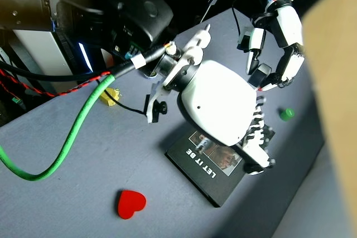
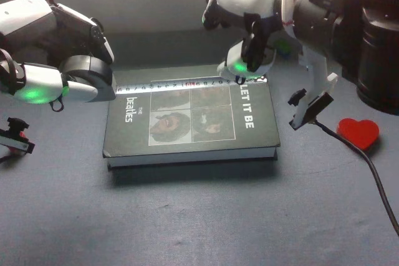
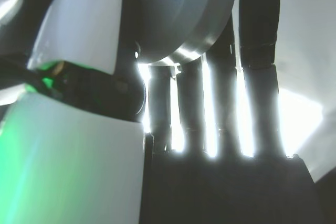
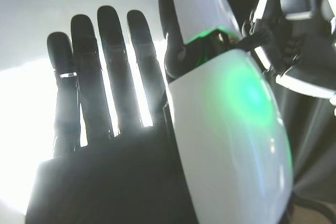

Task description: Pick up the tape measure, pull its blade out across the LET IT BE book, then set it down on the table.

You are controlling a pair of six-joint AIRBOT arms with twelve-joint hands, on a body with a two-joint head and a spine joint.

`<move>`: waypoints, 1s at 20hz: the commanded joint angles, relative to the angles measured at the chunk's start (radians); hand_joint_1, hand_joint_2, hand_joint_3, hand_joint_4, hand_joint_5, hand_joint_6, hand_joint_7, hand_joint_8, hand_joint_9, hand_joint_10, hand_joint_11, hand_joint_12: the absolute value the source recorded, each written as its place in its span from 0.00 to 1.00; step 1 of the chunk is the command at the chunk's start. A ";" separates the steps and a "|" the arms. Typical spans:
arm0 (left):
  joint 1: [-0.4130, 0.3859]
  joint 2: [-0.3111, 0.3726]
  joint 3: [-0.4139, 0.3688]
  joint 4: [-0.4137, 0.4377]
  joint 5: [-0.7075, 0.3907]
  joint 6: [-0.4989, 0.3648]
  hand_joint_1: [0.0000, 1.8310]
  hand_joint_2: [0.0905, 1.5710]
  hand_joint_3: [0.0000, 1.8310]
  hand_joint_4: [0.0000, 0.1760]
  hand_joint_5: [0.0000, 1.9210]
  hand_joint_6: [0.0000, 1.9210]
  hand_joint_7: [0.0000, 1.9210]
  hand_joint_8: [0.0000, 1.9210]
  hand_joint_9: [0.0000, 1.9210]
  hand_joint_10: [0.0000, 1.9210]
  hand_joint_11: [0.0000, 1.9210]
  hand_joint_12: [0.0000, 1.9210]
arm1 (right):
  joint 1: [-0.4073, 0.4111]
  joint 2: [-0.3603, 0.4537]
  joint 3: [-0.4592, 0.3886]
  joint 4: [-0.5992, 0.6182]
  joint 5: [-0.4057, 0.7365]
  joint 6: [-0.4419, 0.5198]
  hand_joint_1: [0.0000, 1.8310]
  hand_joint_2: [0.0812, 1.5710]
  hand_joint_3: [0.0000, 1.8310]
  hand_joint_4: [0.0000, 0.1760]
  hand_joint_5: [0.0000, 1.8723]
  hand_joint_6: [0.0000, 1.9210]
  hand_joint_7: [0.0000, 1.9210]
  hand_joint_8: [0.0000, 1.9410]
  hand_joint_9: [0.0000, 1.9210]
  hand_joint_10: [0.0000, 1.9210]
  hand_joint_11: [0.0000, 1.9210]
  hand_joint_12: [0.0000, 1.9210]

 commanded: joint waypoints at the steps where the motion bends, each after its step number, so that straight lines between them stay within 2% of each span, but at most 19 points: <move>1: -0.016 0.000 0.005 -0.009 -0.126 -0.011 0.75 0.68 0.00 0.00 0.47 0.49 0.57 0.43 0.48 0.64 0.44 0.60 | 0.009 0.003 -0.002 -0.040 0.000 -0.018 0.54 0.68 0.00 0.00 0.31 0.01 0.32 0.00 0.29 0.00 0.09 0.54; 4: -0.019 -0.003 0.009 -0.014 -0.127 -0.019 0.75 0.68 0.00 0.00 0.48 0.48 0.58 0.43 0.46 0.65 0.43 0.60 | 0.011 0.003 -0.002 0.019 0.008 -0.058 0.54 0.68 0.00 0.00 0.29 0.00 0.31 0.00 0.28 0.00 0.08 0.53; 20: -0.027 -0.012 0.019 -0.008 -0.138 -0.032 0.75 0.68 0.00 0.00 0.47 0.48 0.57 0.44 0.47 0.64 0.44 0.59 | 0.002 0.006 0.000 0.019 0.005 -0.099 0.54 0.68 0.00 0.00 0.29 0.00 0.31 0.00 0.29 0.01 0.08 0.53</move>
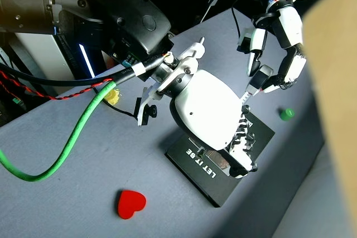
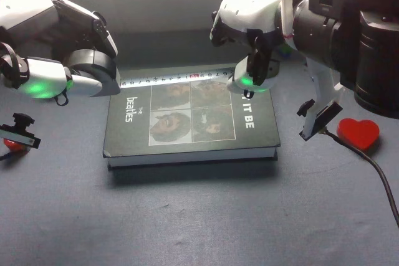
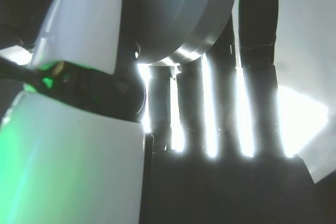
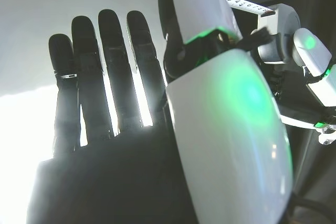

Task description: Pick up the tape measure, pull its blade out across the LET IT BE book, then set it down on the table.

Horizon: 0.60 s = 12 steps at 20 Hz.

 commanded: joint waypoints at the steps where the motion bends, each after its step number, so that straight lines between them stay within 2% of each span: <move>1: -0.017 0.001 0.007 0.001 -0.128 -0.013 0.75 0.68 0.00 0.00 0.47 0.48 0.57 0.43 0.47 0.64 0.44 0.59 | 0.009 0.006 0.001 -0.063 -0.010 -0.004 0.54 0.68 0.00 0.00 0.29 0.00 0.31 0.00 0.29 0.01 0.08 0.53; 12: -0.016 0.000 0.010 0.009 -0.132 -0.023 0.75 0.68 0.00 0.00 0.47 0.47 0.57 0.44 0.47 0.64 0.45 0.59 | -0.007 0.010 0.002 -0.083 -0.005 0.001 0.54 0.68 0.00 0.00 0.29 0.00 0.32 0.00 0.29 0.01 0.08 0.53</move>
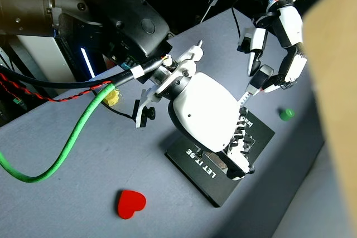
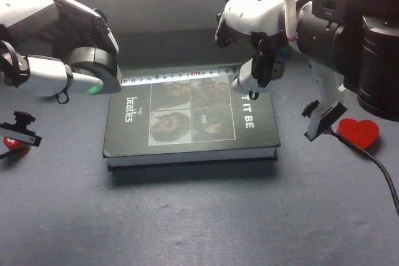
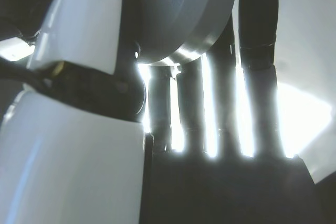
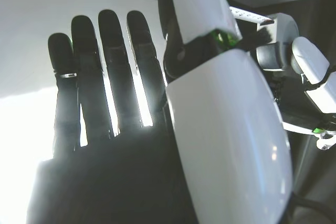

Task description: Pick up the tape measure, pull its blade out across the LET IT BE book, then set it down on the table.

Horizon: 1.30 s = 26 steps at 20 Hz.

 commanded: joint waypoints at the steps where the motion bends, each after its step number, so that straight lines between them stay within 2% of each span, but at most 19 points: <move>1: -0.012 0.000 0.009 -0.004 -0.127 -0.011 0.75 0.68 0.00 0.00 0.47 0.47 0.57 0.43 0.47 0.64 0.44 0.59 | 0.003 0.005 0.001 -0.066 -0.008 0.002 0.54 0.68 0.00 0.00 0.29 0.00 0.32 0.00 0.29 0.00 0.08 0.53; 24: -0.004 -0.002 0.013 0.001 -0.137 -0.016 0.76 0.68 0.00 0.00 0.48 0.46 0.57 0.44 0.48 0.64 0.45 0.58 | 0.001 0.004 0.001 -0.079 -0.009 0.010 0.53 0.68 0.00 0.00 0.30 0.00 0.32 0.00 0.30 0.00 0.09 0.54; 26: -0.006 -0.002 0.013 0.001 -0.137 -0.018 0.76 0.68 0.00 0.00 0.48 0.47 0.57 0.43 0.48 0.64 0.45 0.58 | 0.000 0.004 0.001 -0.079 -0.009 0.010 0.55 0.68 0.00 0.00 0.34 0.02 0.34 0.01 0.32 0.01 0.12 0.55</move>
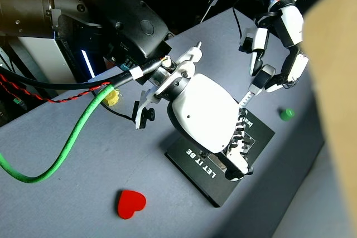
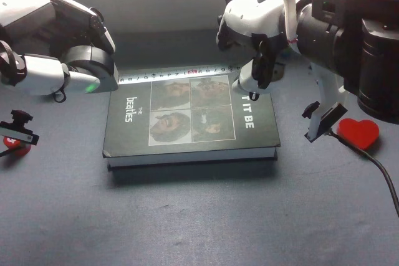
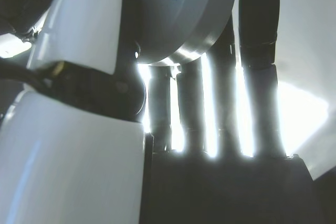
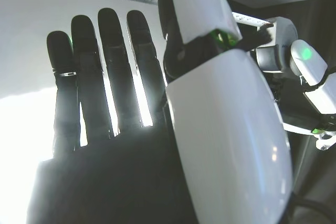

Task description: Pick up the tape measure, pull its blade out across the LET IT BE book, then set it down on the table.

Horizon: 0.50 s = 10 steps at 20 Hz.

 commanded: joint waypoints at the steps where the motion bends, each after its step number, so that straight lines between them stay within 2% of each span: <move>1: -0.014 -0.002 0.006 -0.001 -0.128 -0.011 0.76 0.68 0.00 0.00 0.47 0.47 0.57 0.43 0.48 0.64 0.45 0.58 | 0.006 0.005 0.001 -0.069 -0.008 0.005 0.56 0.69 0.00 0.00 0.38 0.02 0.38 0.01 0.35 0.02 0.15 0.57; 2: -0.014 -0.002 0.006 -0.001 -0.129 -0.011 0.76 0.68 0.00 0.00 0.47 0.48 0.57 0.43 0.48 0.64 0.45 0.58 | 0.005 0.005 0.001 -0.069 -0.008 0.005 0.57 0.70 0.00 0.00 0.42 0.02 0.43 0.01 0.39 0.03 0.20 0.59; 3: -0.014 -0.002 0.006 -0.001 -0.129 -0.011 0.76 0.68 0.00 0.00 0.47 0.48 0.57 0.43 0.48 0.64 0.45 0.58 | 0.004 0.005 0.001 -0.069 -0.008 0.005 0.64 0.71 0.00 0.00 0.45 0.48 0.49 0.42 0.48 0.09 0.28 0.62; 4: -0.014 -0.002 0.007 -0.001 -0.129 -0.011 0.75 0.68 0.00 0.00 0.47 0.48 0.57 0.43 0.48 0.64 0.45 0.58 | 0.004 0.005 0.001 -0.069 -0.008 0.005 0.65 0.71 0.00 0.00 0.45 0.56 0.51 0.52 0.50 0.25 0.34 0.68; 5: -0.014 -0.002 0.007 -0.001 -0.129 -0.011 0.75 0.68 0.00 0.00 0.47 0.48 0.57 0.43 0.48 0.64 0.45 0.58 | 0.004 0.005 0.001 -0.069 -0.009 0.005 0.66 0.71 0.00 0.00 0.46 0.56 0.52 0.55 0.48 0.40 0.36 0.72; 6: -0.014 -0.002 0.007 -0.001 -0.129 -0.011 0.75 0.68 0.00 0.00 0.47 0.47 0.57 0.43 0.48 0.64 0.45 0.58 | 0.004 0.005 0.001 -0.069 -0.010 0.005 0.66 0.71 0.00 0.00 0.46 0.55 0.52 0.56 0.45 0.49 0.35 0.75; 8: -0.014 -0.002 0.008 -0.001 -0.129 -0.011 0.75 0.68 0.00 0.00 0.48 0.47 0.57 0.44 0.48 0.64 0.45 0.58 | 0.004 0.005 0.001 -0.069 -0.011 0.006 0.66 0.72 0.00 0.00 0.46 0.56 0.51 0.58 0.42 0.55 0.33 0.78; 10: -0.015 -0.002 0.008 -0.001 -0.129 -0.011 0.75 0.68 0.00 0.00 0.48 0.47 0.57 0.44 0.48 0.64 0.45 0.58 | 0.004 0.006 0.001 -0.069 -0.011 0.006 0.66 0.72 0.00 0.00 0.45 0.57 0.51 0.58 0.41 0.56 0.33 0.77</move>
